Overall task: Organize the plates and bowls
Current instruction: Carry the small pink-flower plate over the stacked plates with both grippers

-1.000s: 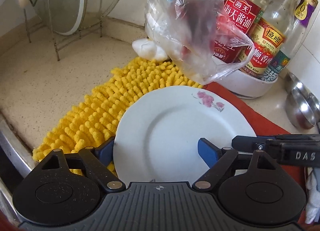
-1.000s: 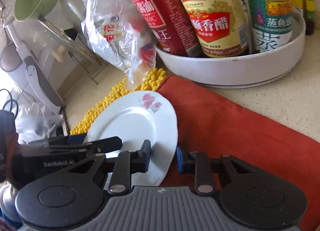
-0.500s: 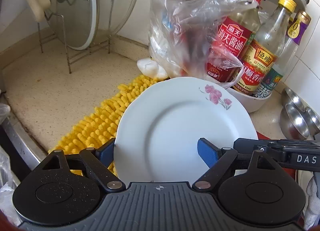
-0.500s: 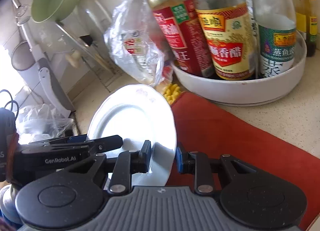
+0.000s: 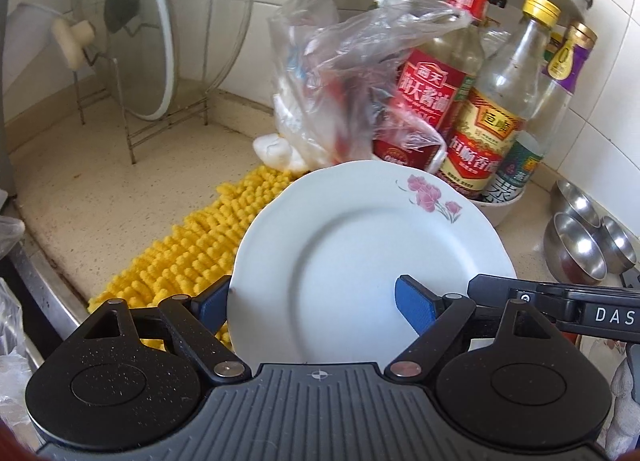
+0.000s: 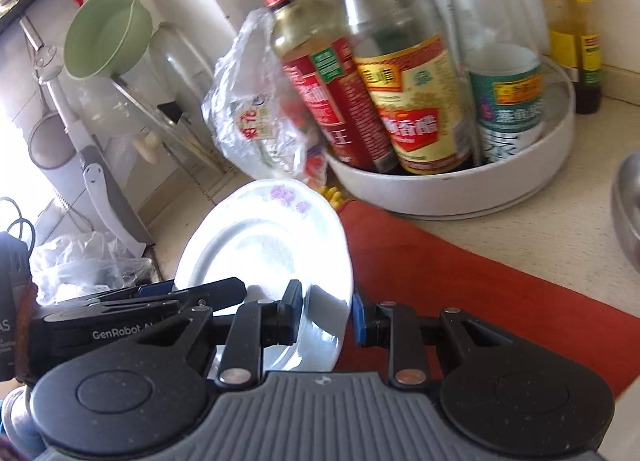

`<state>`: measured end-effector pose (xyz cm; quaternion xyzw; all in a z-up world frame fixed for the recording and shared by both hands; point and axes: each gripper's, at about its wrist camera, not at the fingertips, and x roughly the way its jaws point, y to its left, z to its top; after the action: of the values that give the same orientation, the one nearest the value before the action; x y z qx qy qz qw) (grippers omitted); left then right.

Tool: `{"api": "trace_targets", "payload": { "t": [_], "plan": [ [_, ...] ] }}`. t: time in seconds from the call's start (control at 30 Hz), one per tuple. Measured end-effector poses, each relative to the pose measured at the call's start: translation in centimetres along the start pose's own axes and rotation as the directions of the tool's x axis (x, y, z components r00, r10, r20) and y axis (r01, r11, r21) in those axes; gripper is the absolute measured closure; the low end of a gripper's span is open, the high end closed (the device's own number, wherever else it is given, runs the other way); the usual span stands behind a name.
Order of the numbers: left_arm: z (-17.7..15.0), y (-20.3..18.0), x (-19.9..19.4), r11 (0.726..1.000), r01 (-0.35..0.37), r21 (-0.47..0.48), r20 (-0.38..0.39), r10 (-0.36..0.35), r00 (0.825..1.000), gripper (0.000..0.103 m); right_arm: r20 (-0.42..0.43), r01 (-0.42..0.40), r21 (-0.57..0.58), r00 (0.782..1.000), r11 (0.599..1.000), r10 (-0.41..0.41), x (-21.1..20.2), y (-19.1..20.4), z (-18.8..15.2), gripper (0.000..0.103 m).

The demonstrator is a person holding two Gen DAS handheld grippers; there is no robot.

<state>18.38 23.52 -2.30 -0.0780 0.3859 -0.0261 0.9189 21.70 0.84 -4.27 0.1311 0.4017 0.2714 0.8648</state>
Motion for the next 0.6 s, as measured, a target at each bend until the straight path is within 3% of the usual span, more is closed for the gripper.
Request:
{"api": "trace_targets", "payload": {
  "t": [0.6],
  "plan": [
    [0.1, -5.0, 0.3, 0.993, 0.061, 0.105, 0.005, -0.062, 0.998, 0.013, 0.064, 0.065, 0.084, 0.996, 0.994, -0.07, -4.6, -2.7, -1.5, 0.074]
  ]
}}
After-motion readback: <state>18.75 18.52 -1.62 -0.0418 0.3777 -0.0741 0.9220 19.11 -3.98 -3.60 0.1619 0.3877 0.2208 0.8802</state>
